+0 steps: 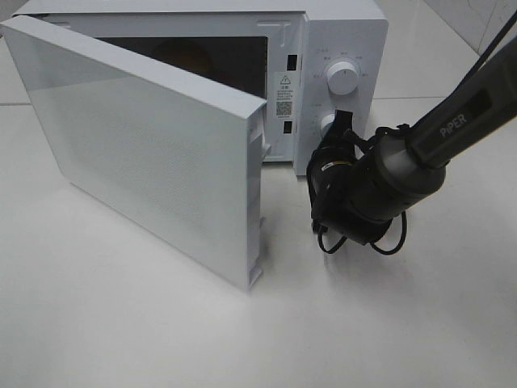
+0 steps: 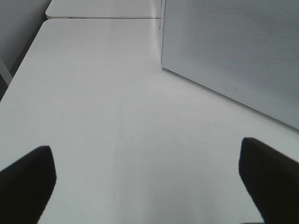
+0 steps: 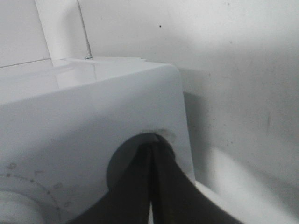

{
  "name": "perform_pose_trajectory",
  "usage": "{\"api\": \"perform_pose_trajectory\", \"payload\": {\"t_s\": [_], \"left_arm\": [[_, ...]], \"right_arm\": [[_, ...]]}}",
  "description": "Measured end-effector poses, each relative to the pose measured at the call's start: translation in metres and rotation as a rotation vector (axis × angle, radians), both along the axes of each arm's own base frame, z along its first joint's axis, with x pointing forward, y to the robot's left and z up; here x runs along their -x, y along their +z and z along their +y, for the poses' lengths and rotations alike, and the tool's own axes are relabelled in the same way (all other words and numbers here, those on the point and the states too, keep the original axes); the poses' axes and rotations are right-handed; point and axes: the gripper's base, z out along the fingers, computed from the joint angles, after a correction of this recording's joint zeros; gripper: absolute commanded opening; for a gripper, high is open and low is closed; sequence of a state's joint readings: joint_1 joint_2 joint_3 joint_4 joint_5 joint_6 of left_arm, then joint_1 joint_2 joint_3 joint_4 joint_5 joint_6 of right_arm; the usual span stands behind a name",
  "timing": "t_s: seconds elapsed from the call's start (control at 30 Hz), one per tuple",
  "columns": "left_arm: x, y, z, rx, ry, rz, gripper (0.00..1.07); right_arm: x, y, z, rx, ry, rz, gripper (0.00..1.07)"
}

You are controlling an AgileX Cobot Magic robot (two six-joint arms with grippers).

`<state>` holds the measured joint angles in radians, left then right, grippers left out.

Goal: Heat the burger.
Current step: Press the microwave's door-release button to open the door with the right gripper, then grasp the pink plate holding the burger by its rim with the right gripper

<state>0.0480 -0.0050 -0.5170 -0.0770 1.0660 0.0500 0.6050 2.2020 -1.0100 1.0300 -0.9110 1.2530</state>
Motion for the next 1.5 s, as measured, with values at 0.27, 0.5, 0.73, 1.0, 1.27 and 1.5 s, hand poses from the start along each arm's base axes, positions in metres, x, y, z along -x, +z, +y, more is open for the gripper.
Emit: {"api": "perform_pose_trajectory", "payload": {"t_s": [0.27, 0.5, 0.73, 1.0, 1.27, 1.5], "left_arm": [[0.000, 0.000, 0.000, 0.000, 0.000, 0.000, 1.00], [0.000, 0.000, 0.000, 0.000, 0.000, 0.000, 1.00], [0.000, 0.000, 0.000, 0.000, 0.000, 0.000, 1.00], [0.000, 0.000, 0.000, 0.000, 0.000, 0.000, 1.00], [0.000, 0.000, 0.000, 0.000, 0.000, 0.000, 1.00], [0.000, 0.000, 0.000, 0.000, 0.000, 0.000, 1.00]], "right_arm": [[0.000, 0.000, 0.000, 0.006, -0.001, 0.002, 0.00], [0.002, 0.001, 0.001, 0.012, 0.000, -0.004, 0.00], [0.008, 0.005, -0.002, 0.045, 0.037, -0.022, 0.00], [0.021, 0.017, -0.002, 0.114, 0.134, 0.013, 0.00], [0.033, 0.035, -0.004, 0.159, 0.217, 0.013, 0.00], [0.054, 0.044, -0.012, 0.251, 0.334, 0.090, 0.00]]}}
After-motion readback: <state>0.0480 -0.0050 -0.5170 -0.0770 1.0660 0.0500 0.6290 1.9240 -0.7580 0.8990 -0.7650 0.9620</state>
